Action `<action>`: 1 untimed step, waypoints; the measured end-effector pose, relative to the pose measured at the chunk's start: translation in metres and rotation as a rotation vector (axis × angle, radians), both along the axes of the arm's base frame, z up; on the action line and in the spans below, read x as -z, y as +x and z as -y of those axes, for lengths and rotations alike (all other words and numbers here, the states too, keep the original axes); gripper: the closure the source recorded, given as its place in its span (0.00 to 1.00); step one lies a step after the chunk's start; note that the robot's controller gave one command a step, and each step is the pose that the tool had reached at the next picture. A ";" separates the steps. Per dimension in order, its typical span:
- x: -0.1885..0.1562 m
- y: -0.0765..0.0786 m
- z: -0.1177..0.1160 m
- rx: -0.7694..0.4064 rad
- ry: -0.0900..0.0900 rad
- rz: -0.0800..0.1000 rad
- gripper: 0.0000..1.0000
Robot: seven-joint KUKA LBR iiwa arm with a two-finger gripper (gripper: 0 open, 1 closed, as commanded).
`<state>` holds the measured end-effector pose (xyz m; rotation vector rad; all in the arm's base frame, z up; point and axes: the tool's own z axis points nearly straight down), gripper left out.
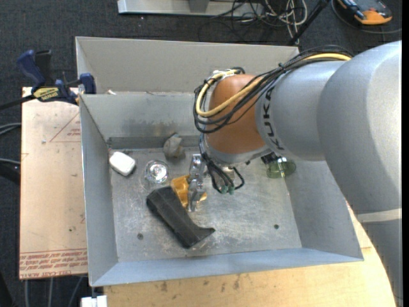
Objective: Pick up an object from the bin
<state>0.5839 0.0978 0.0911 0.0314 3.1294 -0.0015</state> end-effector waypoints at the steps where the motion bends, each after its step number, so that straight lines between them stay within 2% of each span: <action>1: 0.000 0.000 0.000 0.000 0.000 0.000 1.00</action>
Offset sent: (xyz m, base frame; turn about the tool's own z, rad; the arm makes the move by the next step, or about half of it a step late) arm -0.0112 0.0258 0.1815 -0.0292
